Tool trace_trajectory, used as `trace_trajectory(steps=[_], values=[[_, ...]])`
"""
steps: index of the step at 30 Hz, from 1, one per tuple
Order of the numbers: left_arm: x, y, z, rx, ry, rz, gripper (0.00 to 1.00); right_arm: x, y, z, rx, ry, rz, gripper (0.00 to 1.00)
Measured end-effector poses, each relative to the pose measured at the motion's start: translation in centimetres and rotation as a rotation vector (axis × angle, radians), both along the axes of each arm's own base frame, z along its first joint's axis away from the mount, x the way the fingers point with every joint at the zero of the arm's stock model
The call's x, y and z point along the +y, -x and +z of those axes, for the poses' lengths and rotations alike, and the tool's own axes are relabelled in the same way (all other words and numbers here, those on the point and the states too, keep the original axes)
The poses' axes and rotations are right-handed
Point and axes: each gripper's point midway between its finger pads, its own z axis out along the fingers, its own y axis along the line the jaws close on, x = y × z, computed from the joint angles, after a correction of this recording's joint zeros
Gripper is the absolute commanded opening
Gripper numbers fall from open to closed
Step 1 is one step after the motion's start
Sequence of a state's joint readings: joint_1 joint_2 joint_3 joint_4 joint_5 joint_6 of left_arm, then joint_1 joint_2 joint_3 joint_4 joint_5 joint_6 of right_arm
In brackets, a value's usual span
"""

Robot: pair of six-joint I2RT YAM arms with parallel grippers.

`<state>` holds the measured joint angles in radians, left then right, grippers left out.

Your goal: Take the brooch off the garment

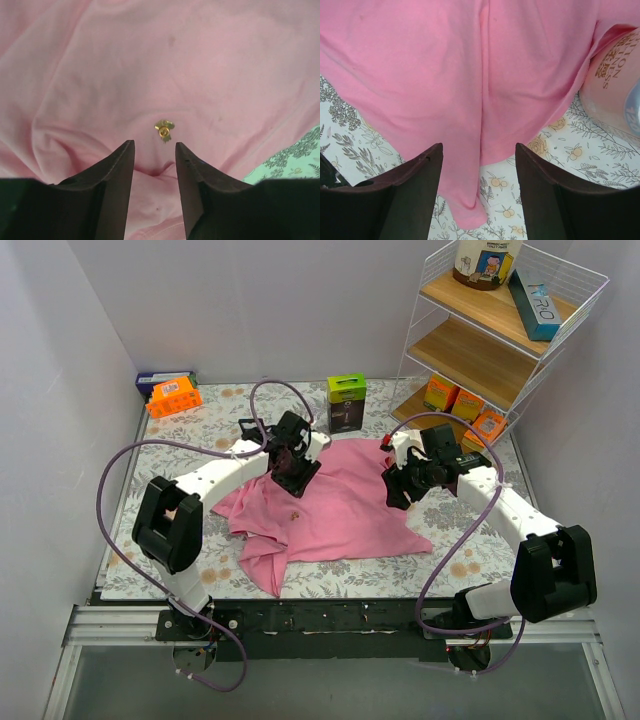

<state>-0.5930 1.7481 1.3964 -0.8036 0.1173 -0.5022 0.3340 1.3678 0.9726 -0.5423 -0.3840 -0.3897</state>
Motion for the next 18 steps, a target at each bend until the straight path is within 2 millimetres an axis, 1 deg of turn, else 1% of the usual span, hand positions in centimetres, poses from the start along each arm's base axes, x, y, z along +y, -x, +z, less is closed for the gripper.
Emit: trace_trajectory(steps=[4,7,12,13,15,18], values=[[1.7,1.7,-2.4,0.067,-0.071,0.025,0.36,0.0,0.0,0.2,-0.007,-0.001,0.002,0.67],[2.5,2.5,-3.7,0.106,-0.109,0.031,0.37,0.0,0.2,0.6,-0.020,-0.009,0.004,0.67],[2.4,2.7,-4.8,0.141,-0.117,0.031,0.37,0.0,0.5,0.8,-0.029,-0.020,0.007,0.68],[2.4,2.7,-5.0,0.147,-0.117,0.030,0.36,0.0,0.5,0.8,-0.030,-0.020,0.007,0.67],[2.4,2.8,-5.5,0.158,-0.120,0.029,0.31,0.0,0.5,0.7,-0.029,-0.020,0.007,0.67],[2.4,3.0,-6.4,0.187,-0.129,0.023,0.28,0.0,0.5,0.7,-0.030,-0.021,0.008,0.67]])
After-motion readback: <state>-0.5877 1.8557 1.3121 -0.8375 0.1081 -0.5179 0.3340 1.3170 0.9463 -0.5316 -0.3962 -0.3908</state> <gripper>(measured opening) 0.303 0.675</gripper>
